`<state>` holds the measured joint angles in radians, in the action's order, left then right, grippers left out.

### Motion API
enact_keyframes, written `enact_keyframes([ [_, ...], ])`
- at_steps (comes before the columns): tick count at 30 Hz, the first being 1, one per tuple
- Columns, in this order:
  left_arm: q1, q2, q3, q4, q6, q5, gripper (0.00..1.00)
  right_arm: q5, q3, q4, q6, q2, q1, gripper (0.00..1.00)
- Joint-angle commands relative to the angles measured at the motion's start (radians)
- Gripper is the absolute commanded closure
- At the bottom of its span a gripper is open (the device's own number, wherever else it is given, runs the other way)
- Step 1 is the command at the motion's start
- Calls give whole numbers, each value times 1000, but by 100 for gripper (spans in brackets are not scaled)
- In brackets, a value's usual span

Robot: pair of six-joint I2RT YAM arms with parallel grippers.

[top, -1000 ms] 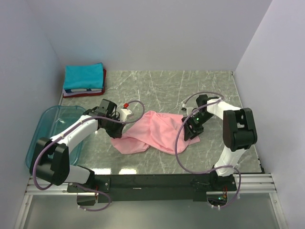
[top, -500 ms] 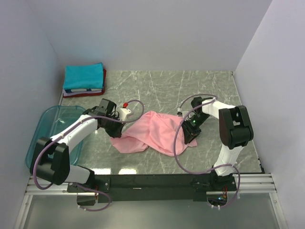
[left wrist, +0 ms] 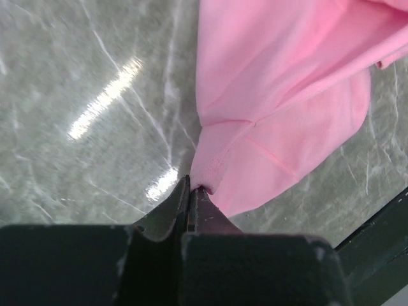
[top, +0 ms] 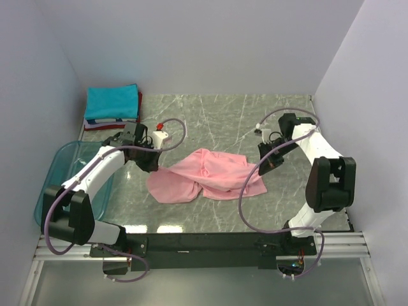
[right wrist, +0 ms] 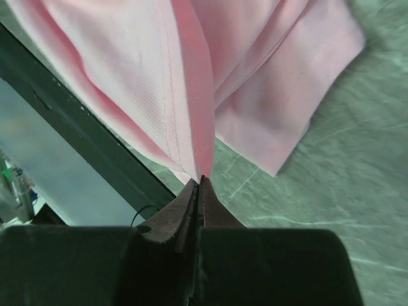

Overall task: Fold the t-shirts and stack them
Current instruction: Flatten the tshirt out

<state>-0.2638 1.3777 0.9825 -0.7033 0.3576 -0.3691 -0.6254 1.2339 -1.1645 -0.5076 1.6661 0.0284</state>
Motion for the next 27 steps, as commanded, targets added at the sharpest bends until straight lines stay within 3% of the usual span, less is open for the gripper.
enact_keyframes([
  [1, 8, 15, 61, -4, 18, -25, 99, -14, 58, -73, -22, -49, -10, 100],
  [7, 14, 12, 140, -30, 43, -7, 100, -46, 127, -83, 14, -92, -57, 100],
  [11, 35, 4, 263, -56, 41, 9, 100, -137, 296, -81, 56, -166, -148, 100],
  [15, 61, 29, 450, -79, 21, 12, 100, -148, 435, 11, 180, -235, -200, 100],
  [19, 60, 46, 536, -77, 9, 25, 99, -97, 533, 130, 296, -278, -214, 100],
  [27, 15, 93, 510, -194, 50, -83, 100, 67, 429, 216, 319, -354, -214, 100],
])
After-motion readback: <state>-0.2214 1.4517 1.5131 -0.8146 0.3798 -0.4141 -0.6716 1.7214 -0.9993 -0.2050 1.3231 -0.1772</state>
